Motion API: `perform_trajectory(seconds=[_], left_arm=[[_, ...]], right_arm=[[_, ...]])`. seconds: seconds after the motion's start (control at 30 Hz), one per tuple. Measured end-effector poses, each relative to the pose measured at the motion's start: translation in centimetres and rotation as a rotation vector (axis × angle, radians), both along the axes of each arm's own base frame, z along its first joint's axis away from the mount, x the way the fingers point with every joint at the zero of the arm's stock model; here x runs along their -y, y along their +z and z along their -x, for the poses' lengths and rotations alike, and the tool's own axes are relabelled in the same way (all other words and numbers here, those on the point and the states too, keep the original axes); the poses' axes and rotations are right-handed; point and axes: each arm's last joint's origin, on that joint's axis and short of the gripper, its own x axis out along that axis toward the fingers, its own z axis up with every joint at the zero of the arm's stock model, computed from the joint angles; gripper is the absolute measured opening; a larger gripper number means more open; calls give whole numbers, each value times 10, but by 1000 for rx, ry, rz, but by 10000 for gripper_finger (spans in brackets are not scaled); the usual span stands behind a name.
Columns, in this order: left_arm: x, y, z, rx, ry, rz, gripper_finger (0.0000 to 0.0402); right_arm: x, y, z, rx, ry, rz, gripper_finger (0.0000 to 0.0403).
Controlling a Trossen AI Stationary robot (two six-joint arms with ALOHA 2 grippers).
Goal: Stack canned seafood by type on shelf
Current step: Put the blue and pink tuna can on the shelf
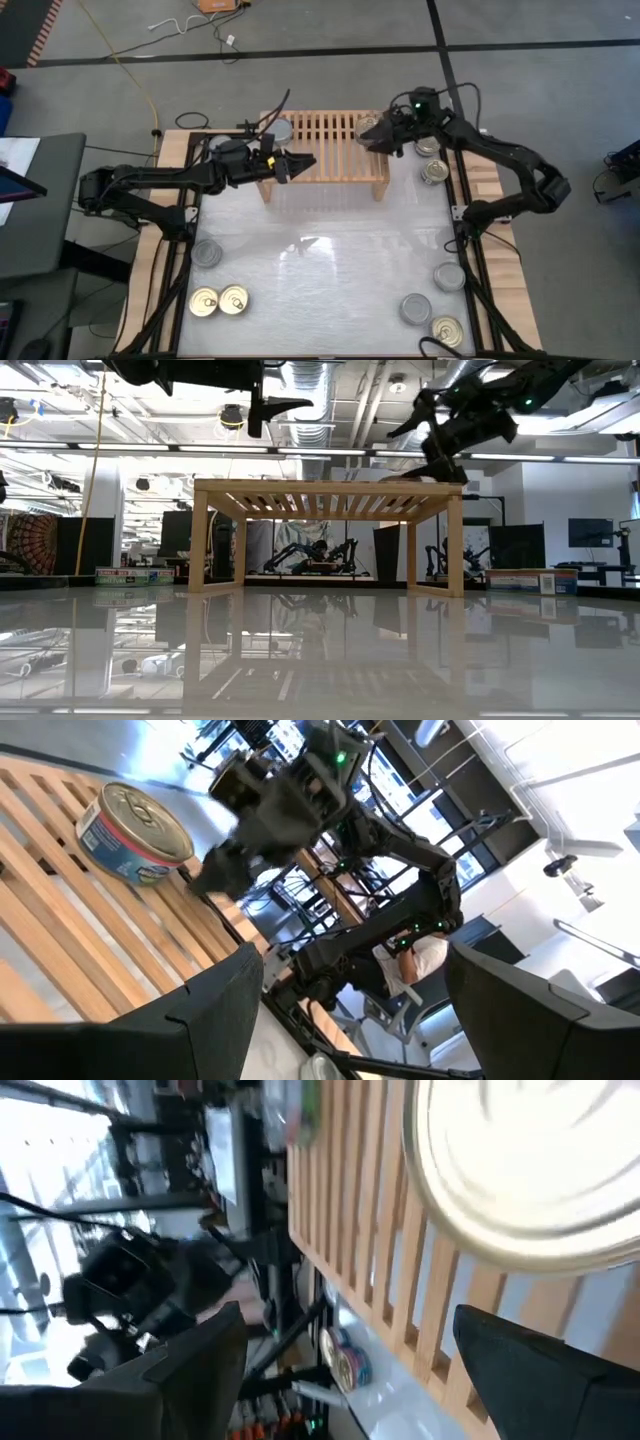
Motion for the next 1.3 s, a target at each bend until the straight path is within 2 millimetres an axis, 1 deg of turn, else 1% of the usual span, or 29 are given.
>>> perform_trajectory(seconds=[0.13,0.23,0.3,0.4,0.5,0.6,0.7,0.77,0.83,0.9,1.0,1.07,1.17,1.3], left_arm=[[2,-1,-1,-8,-7,-1,298],[2,-2,-1,-22,-5,-5,298],[2,-2,-1,-27,-5,-6,298],[2,-3,-1,-38,-2,-34,298],[2,-3,-1,-54,3,-86,298],[2,-6,-1,-92,0,-91,298],[3,-12,-1,-153,-2,-81,297],[6,-17,-1,-205,17,-85,297],[9,-17,-2,-287,51,-92,297],[12,-11,-2,-385,85,-116,297],[17,4,0,-518,138,-130,297],[20,12,4,-599,170,-131,297],[23,21,10,-662,240,-79,297],[26,23,15,-663,291,-6,297]], right_arm=[[-9,21,21,31,-29,91,373],[-22,33,39,5,-85,165,373],[-33,38,51,-44,-123,221,373],[-50,40,69,-166,-188,309,373],[-69,40,83,-326,-255,399,373],[-87,36,93,-498,-315,470,373],[-99,33,98,-620,-348,515,372],[-105,31,96,-668,-345,532,372],[-107,29,92,-690,-331,539,372],[-108,27,84,-706,-311,547,372],[-106,21,70,-739,-280,562,372],[-102,17,59,-742,-265,572,372],[-91,15,42,-741,-248,608,372],[-73,25,20,-787,-216,642,372]])
